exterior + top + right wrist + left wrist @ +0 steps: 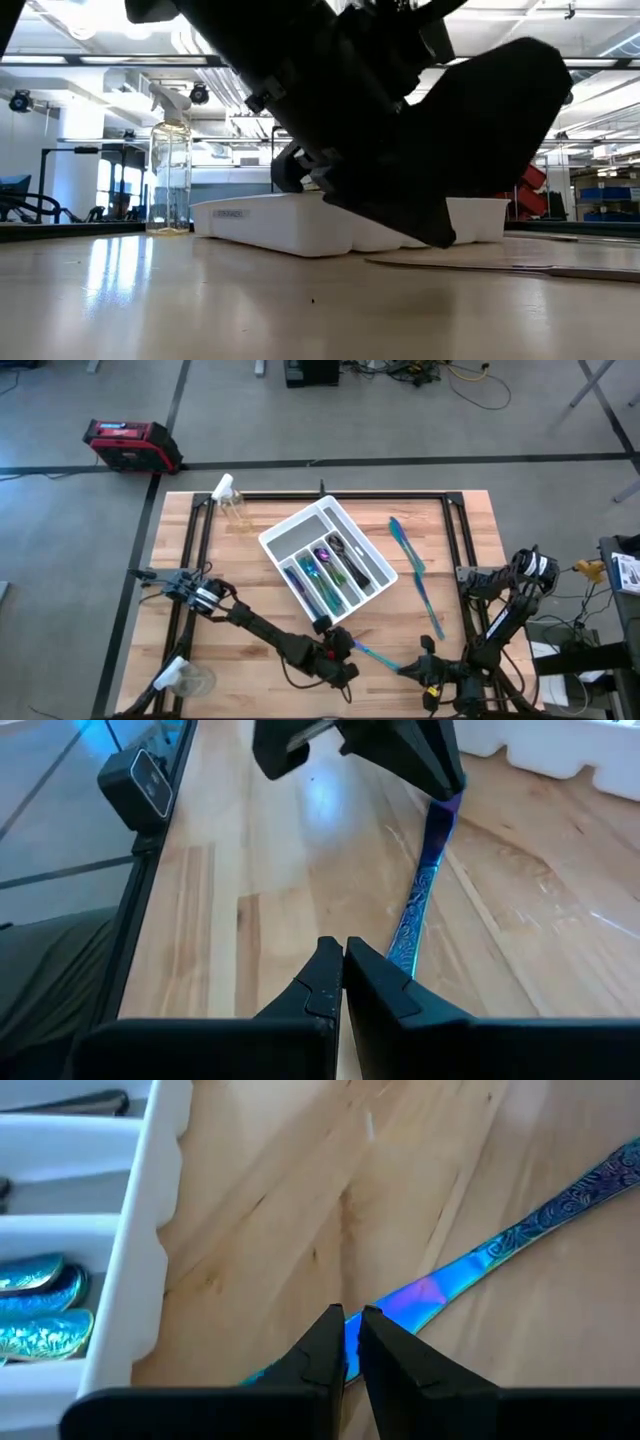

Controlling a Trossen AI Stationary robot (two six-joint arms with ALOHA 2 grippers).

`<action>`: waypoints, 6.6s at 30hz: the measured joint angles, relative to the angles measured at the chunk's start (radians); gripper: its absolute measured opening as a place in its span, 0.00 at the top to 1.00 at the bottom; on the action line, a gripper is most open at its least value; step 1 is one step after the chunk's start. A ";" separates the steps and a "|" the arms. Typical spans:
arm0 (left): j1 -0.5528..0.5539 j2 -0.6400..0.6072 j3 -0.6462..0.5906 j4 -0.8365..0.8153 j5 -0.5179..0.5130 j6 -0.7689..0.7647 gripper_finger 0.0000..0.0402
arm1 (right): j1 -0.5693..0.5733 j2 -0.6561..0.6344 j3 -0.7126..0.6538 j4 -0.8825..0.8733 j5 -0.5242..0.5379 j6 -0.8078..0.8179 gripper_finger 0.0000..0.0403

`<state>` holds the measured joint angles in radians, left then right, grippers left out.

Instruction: Sort silverware

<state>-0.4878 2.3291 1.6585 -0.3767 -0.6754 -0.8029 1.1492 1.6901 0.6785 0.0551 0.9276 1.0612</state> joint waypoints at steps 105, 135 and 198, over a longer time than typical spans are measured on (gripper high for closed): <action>-0.009 0.021 0.226 -0.082 0.308 0.579 0.94 | -0.116 0.403 0.020 0.337 0.085 -0.271 0.87; 0.051 0.022 0.070 0.029 0.521 0.405 0.77 | -0.146 0.320 0.031 0.325 -0.045 -0.554 0.88; 0.301 -0.075 0.159 -0.929 0.440 1.428 1.00 | -0.076 -0.249 -0.196 -0.227 0.068 0.018 0.55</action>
<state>-0.1871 2.2539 1.8180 -1.3052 -0.2355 0.6249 1.0733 1.4406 0.4824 -0.1721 0.9958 1.0789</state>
